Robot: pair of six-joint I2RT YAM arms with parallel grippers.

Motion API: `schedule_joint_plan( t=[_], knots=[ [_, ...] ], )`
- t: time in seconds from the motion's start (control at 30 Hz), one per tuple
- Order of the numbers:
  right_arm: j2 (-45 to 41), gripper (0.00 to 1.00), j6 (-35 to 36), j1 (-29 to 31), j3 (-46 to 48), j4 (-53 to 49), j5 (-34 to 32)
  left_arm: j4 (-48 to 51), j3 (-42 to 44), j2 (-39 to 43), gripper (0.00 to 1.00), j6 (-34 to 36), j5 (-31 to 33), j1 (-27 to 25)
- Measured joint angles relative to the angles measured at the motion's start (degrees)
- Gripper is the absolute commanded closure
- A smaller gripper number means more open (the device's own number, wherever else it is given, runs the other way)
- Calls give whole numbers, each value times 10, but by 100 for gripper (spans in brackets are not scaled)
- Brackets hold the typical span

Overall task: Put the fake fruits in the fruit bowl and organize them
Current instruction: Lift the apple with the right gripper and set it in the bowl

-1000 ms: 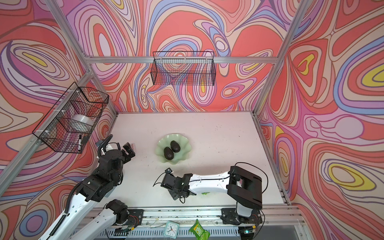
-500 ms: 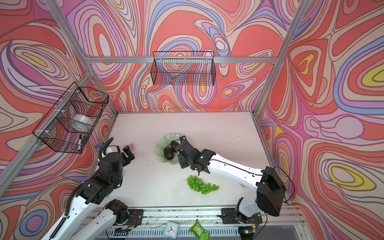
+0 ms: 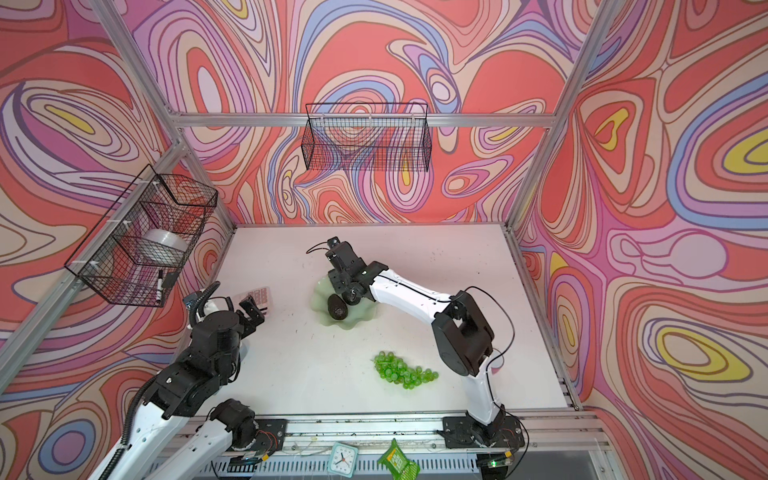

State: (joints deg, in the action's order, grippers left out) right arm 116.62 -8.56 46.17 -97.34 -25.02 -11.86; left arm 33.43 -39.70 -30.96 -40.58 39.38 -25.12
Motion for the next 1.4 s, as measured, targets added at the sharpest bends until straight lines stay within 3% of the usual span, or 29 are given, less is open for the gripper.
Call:
schedule_joint_plan(
  t=[0.5, 0.77, 1.03, 1.2, 1.4],
  knots=[
    [100, 48, 28, 0, -41, 29, 29, 21, 0, 20, 0, -17, -6, 0],
    [125, 34, 33, 0, -61, 38, 35, 30, 0, 30, 0, -21, -6, 0],
    [124, 27, 34, -1, -66, 40, 38, 32, 0, 32, 0, -21, -9, 0],
    [58, 21, 34, -4, 1, 52, 26, 29, 1, 31, 0, -19, -23, 0],
    [-162, 15, 34, -8, 170, 58, 20, 10, 7, 19, 0, -10, -48, 0]
  ],
)
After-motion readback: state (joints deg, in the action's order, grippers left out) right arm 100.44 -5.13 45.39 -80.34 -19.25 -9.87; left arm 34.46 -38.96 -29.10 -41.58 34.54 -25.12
